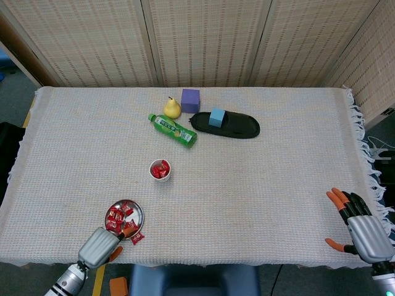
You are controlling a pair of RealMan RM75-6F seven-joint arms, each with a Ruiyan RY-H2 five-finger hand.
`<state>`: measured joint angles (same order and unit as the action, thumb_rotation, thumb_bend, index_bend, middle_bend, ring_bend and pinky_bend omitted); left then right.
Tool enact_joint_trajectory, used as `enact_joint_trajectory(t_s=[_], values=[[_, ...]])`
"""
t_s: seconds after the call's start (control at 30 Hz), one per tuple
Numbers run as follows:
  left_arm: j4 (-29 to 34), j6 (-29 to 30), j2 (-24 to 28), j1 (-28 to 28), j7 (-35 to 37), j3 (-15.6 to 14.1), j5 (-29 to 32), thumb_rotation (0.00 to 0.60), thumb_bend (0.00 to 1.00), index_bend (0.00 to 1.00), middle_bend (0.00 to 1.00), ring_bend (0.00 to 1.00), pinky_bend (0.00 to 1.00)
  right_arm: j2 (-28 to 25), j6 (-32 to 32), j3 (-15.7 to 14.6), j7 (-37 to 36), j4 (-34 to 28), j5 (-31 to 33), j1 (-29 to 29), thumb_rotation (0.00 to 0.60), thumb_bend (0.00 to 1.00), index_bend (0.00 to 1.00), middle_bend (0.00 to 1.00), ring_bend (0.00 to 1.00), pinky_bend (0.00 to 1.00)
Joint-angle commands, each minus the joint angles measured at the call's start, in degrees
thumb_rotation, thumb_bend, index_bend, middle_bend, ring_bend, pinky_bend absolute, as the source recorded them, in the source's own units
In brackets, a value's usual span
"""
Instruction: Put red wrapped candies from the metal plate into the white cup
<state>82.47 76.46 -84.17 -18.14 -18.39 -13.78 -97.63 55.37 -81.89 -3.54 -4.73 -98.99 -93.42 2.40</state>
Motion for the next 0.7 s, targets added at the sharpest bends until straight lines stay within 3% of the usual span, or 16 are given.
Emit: enact_joint_trajectory(t_s=[0.03, 0.27, 0.7], values=[[-2.38, -0.07, -2.21, 0.34, -2.09, 0.41, -2.02, 0.6, 0.41, 0.19, 0.95, 0.91, 1.0, -0.03, -0.05, -0.13, -0.02, -0.04, -0.18, -0.04, 0.6, 0.01, 0.0, 0.0, 0.0, 0.01], [-5.41, -1.86, -5.03, -0.01, -6.27, 1.52, -3.49, 0.6, 0.4, 0.21, 0.96, 0.91, 1.0, -0.15, -0.24, -0.2, -0.44, 0.2, -0.37, -0.07, 0.6, 0.01, 0.0, 0.0, 0.0, 0.01], [-7.49, -3.21, -6.58, -0.78, -6.22, 3.0, -4.3, 0.6, 0.4, 0.33, 0.96, 0.91, 1.0, -0.24, -0.39, -0.13, -0.66, 0.24, -0.16, -0.1, 0.6, 0.01, 0.0, 0.0, 0.0, 0.01]])
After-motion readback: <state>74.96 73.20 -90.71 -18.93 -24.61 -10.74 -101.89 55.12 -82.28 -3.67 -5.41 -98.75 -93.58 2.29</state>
